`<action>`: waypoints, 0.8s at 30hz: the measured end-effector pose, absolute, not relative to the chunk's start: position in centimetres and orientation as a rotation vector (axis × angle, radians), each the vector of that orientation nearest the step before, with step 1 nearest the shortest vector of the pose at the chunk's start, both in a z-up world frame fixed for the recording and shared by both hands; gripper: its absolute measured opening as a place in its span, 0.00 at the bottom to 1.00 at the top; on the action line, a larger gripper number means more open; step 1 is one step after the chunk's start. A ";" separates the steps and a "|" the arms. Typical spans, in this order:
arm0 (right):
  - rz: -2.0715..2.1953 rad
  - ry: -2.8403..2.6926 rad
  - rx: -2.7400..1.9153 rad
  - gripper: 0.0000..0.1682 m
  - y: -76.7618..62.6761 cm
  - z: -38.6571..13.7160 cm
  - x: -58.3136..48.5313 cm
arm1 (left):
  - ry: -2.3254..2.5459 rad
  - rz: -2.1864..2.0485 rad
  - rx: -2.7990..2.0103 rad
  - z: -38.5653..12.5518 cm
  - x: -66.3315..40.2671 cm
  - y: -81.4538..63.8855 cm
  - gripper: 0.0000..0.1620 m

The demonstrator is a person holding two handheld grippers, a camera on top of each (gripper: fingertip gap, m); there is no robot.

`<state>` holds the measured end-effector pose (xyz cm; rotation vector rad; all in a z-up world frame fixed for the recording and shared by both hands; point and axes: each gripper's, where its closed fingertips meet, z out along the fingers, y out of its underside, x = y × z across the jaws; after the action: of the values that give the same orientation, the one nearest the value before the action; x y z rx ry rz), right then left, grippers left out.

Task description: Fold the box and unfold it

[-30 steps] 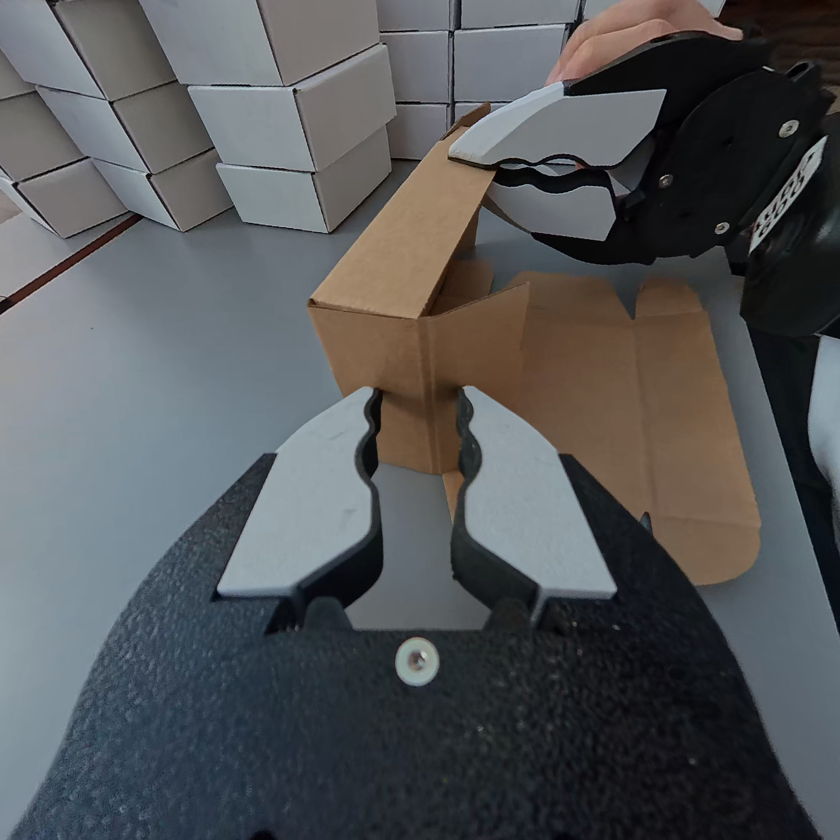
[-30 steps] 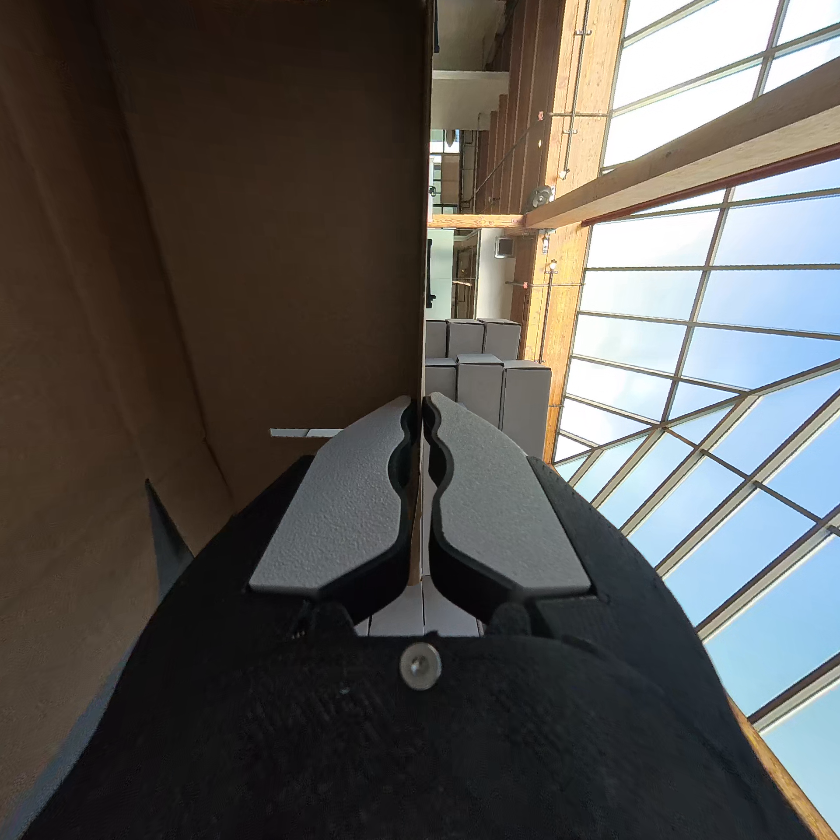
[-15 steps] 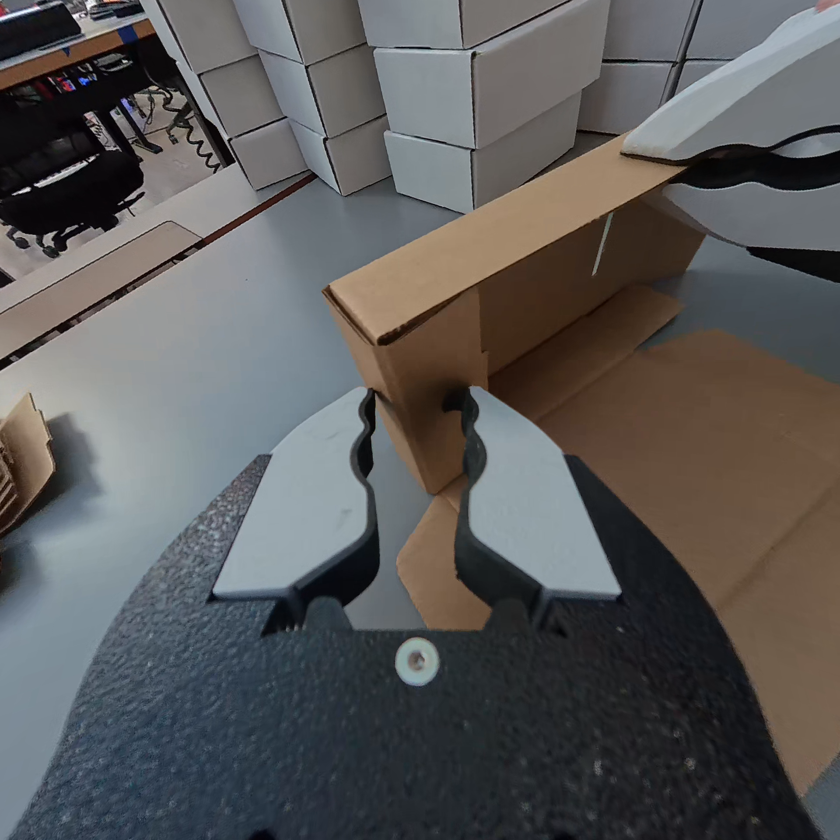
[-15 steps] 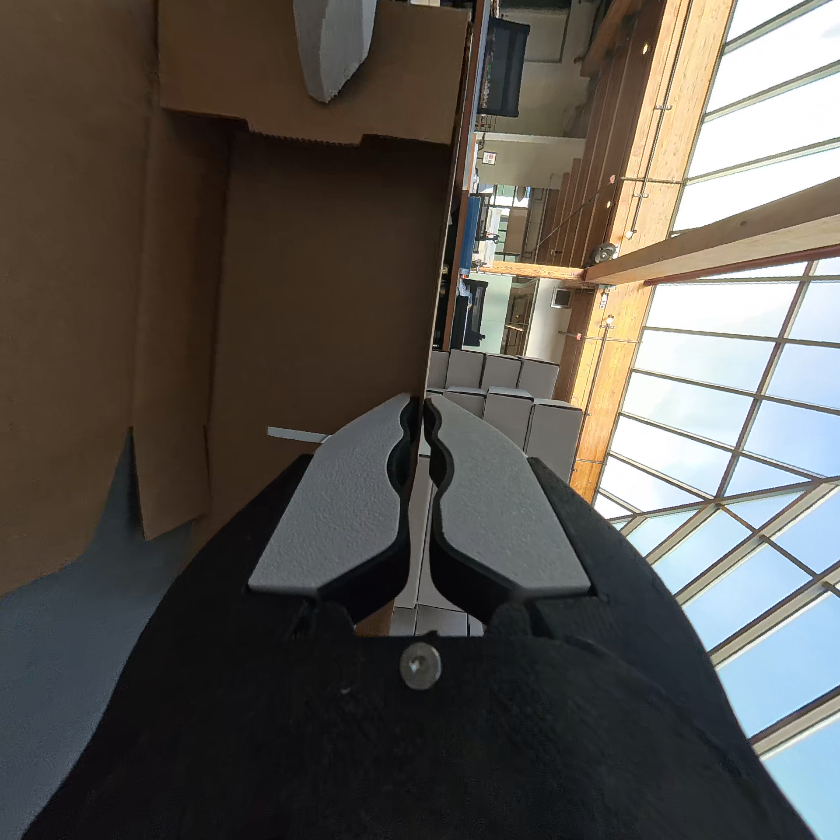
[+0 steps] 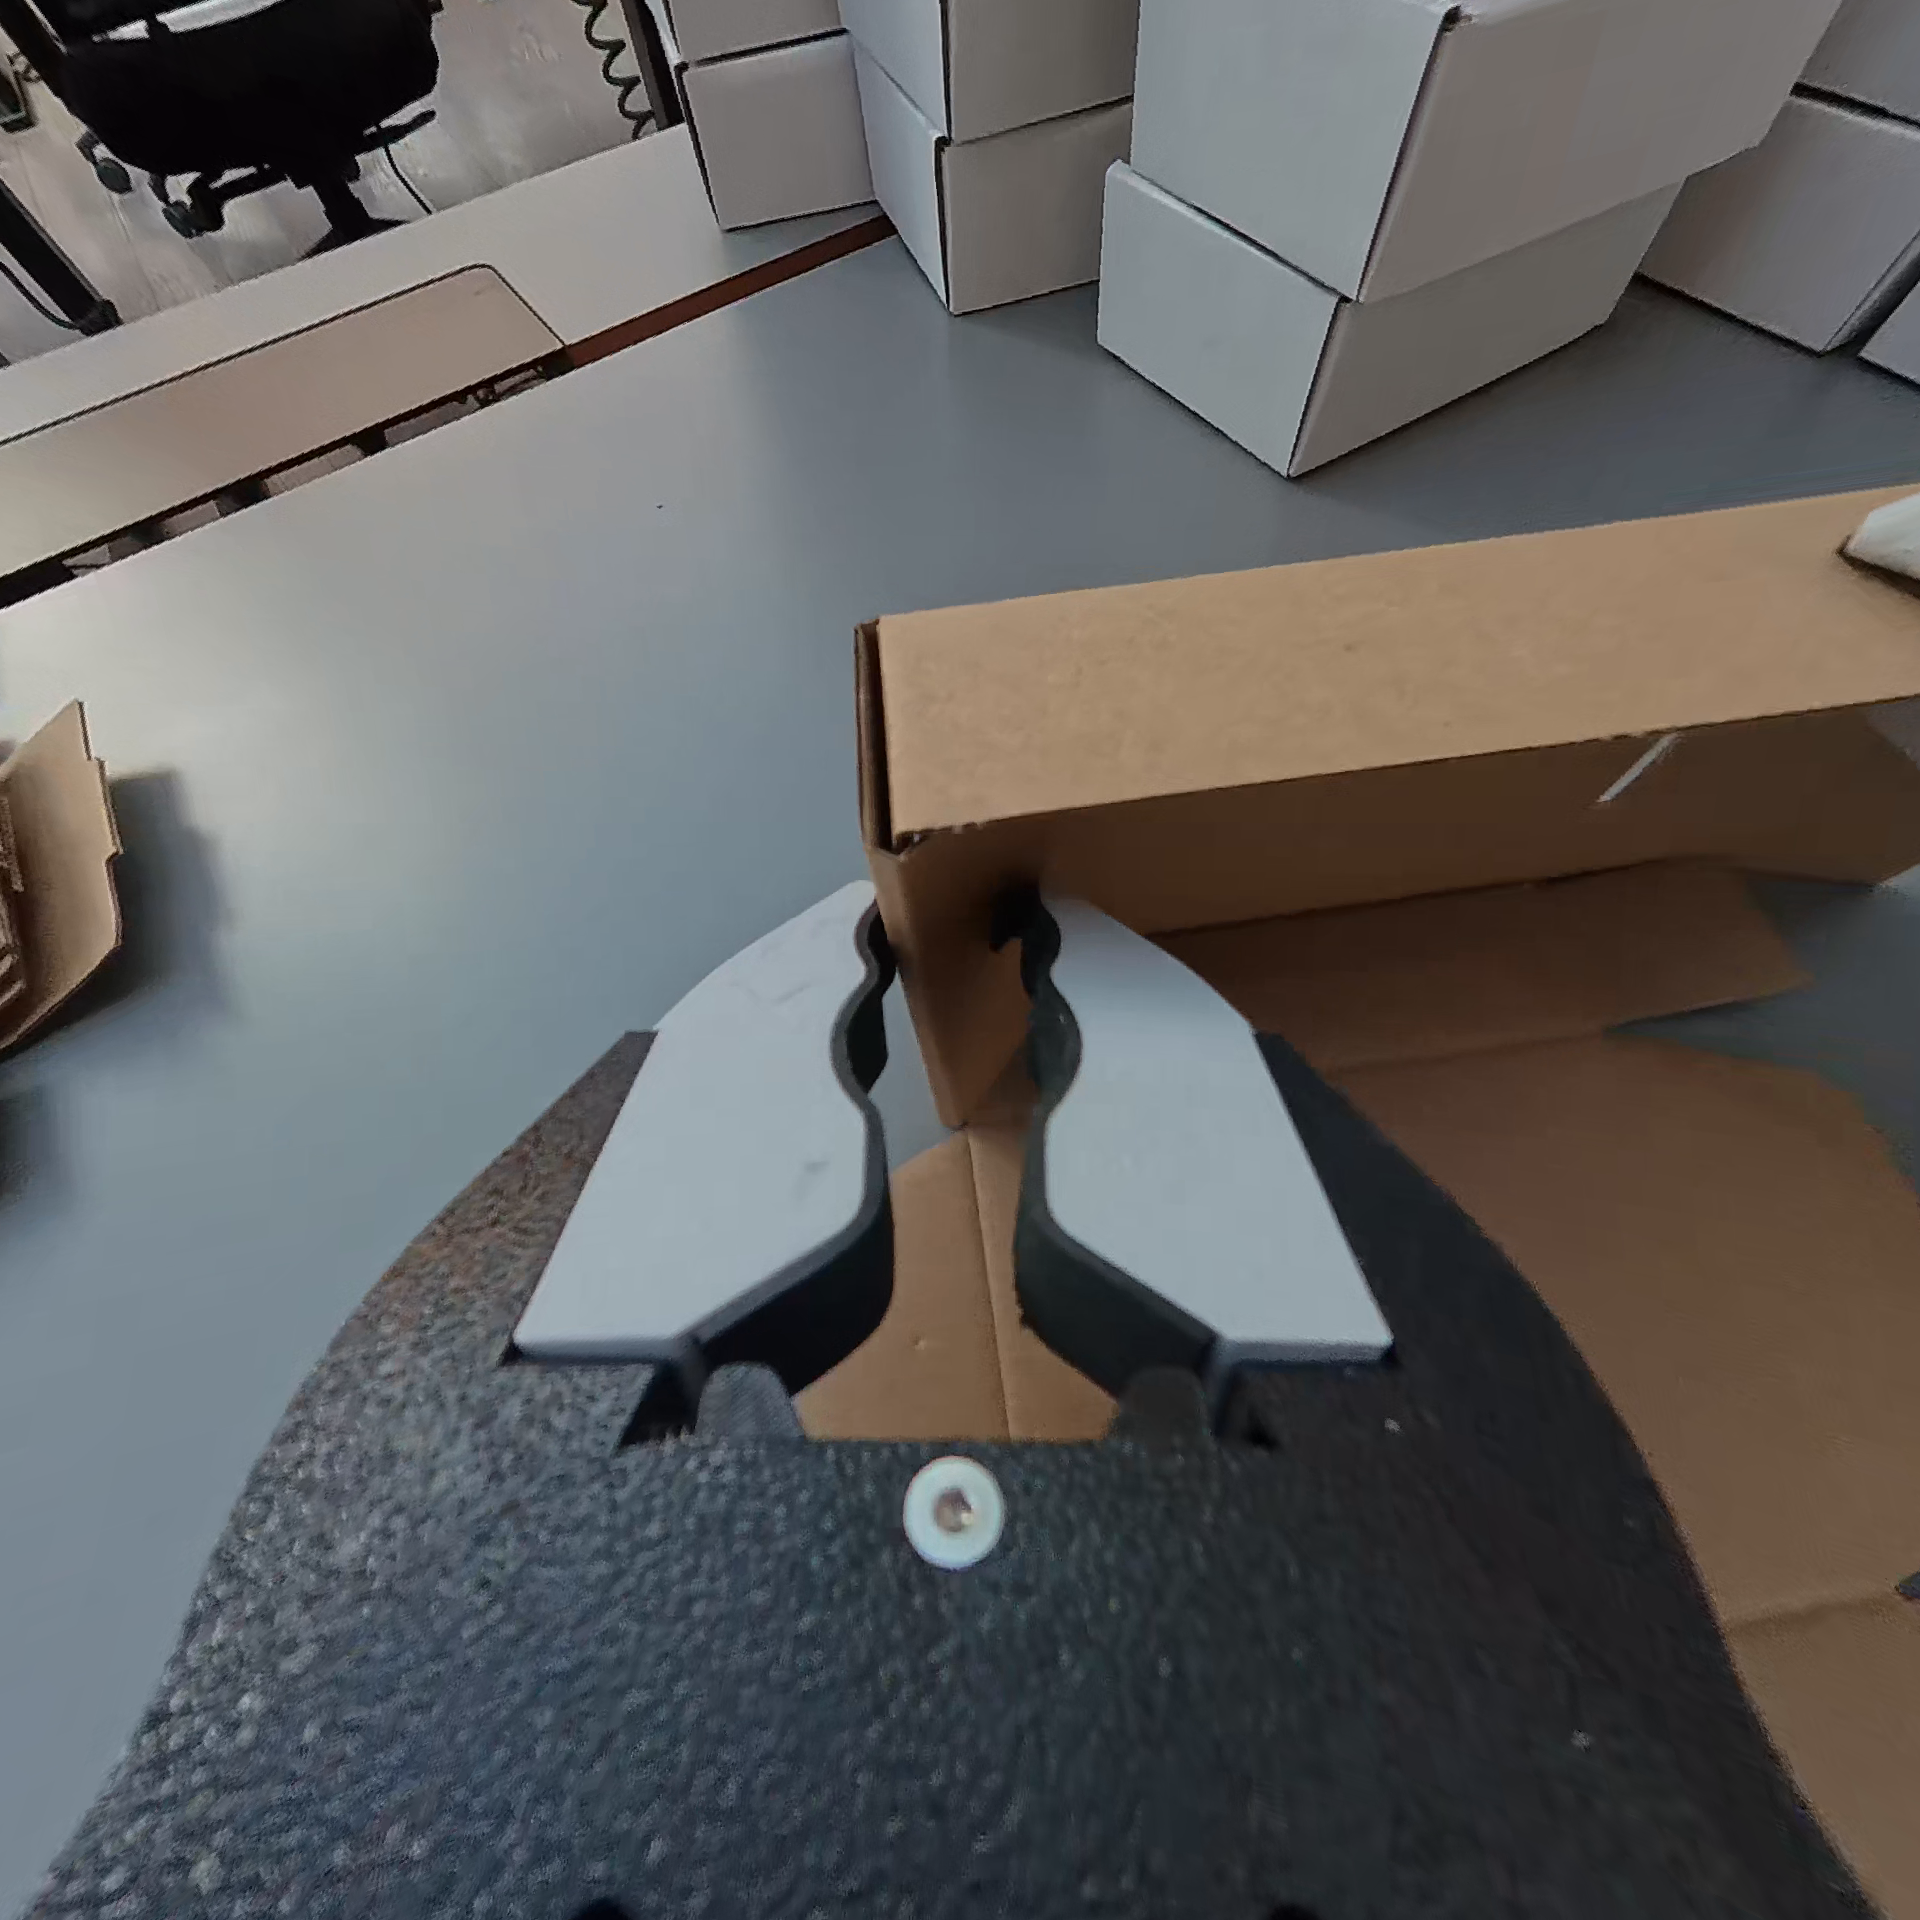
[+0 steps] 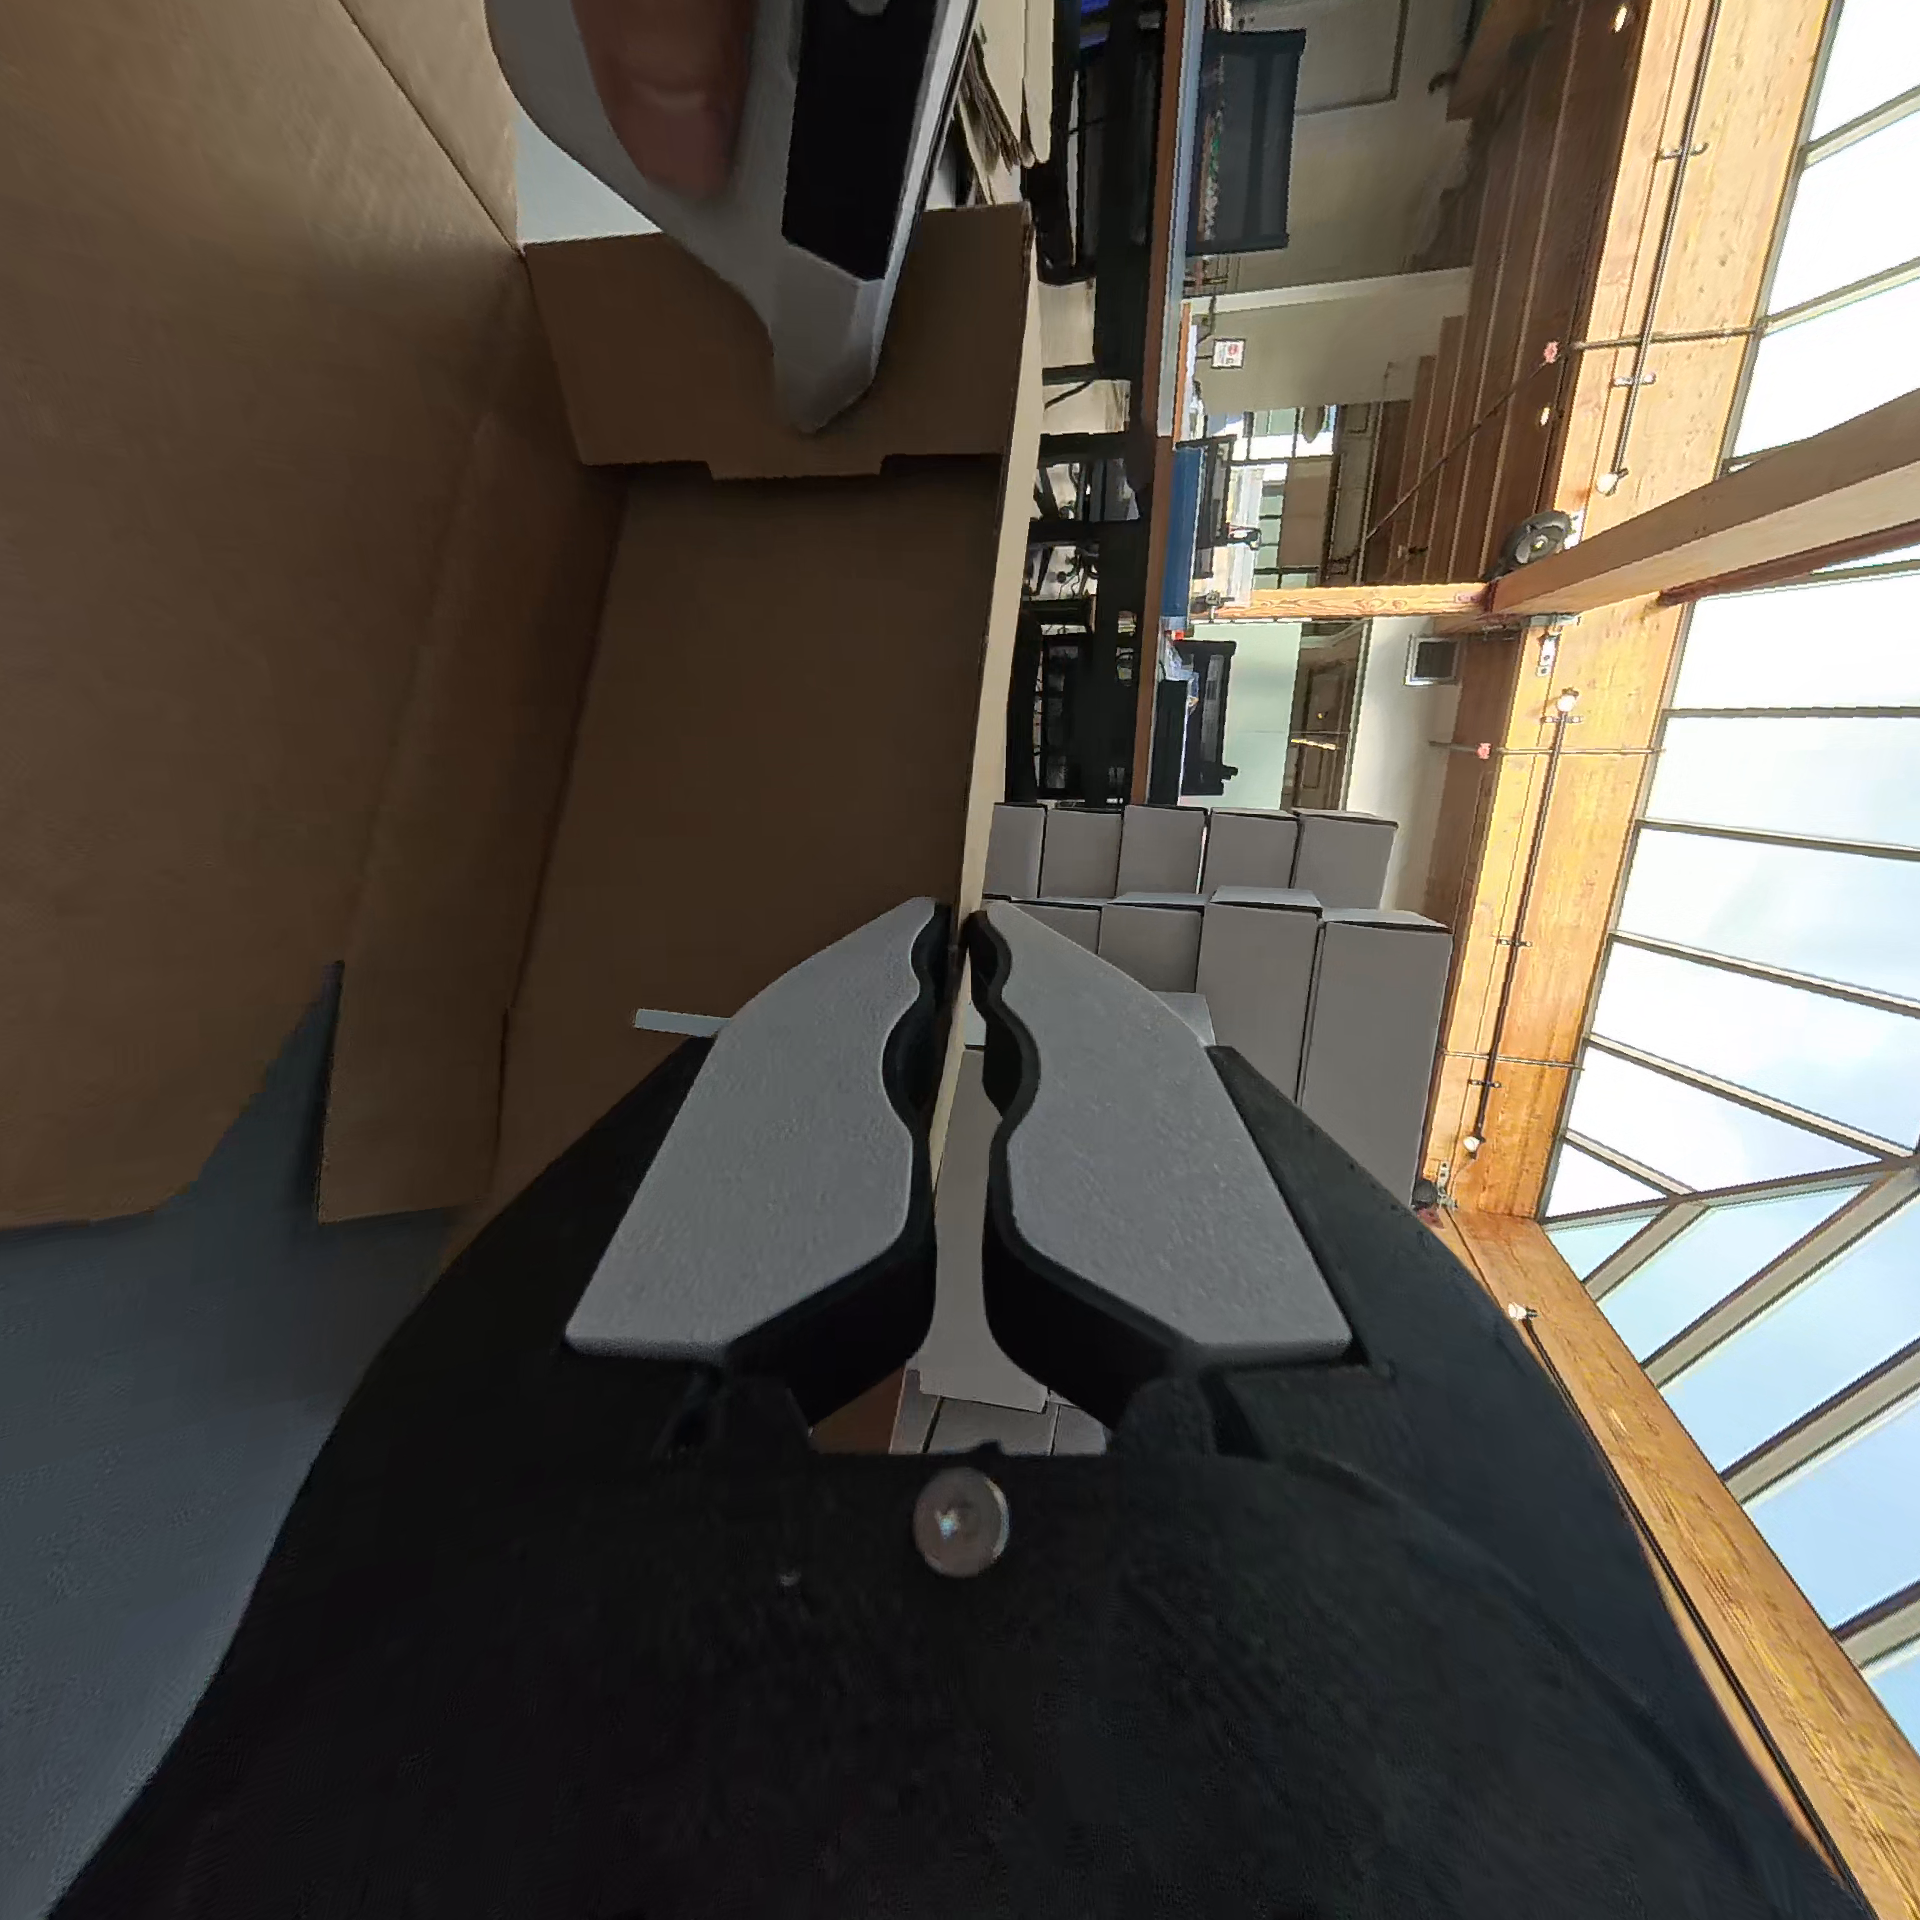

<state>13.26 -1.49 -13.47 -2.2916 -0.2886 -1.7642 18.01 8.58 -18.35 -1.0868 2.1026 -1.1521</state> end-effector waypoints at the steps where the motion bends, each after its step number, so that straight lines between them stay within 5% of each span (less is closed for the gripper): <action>1: -1.755 -0.295 -2.303 0.02 -1.5 -13.5 13.2 | 2.102 -1.167 -1.116 -18.4 18.2 8.4 0.13; 13: -1.788 -0.236 -2.269 0.02 -1.7 -13.5 13.4 | 2.004 -1.308 -1.110 -18.2 20.2 8.2 0.04; 24: -1.848 -0.185 -2.278 0.02 -1.5 -13.5 13.3 | 1.951 -1.208 -1.063 -18.2 20.5 8.2 0.05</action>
<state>13.30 -1.54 -13.51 -2.2777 -0.1854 -1.8482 20.52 8.25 -18.18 -1.0629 1.9512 -1.2078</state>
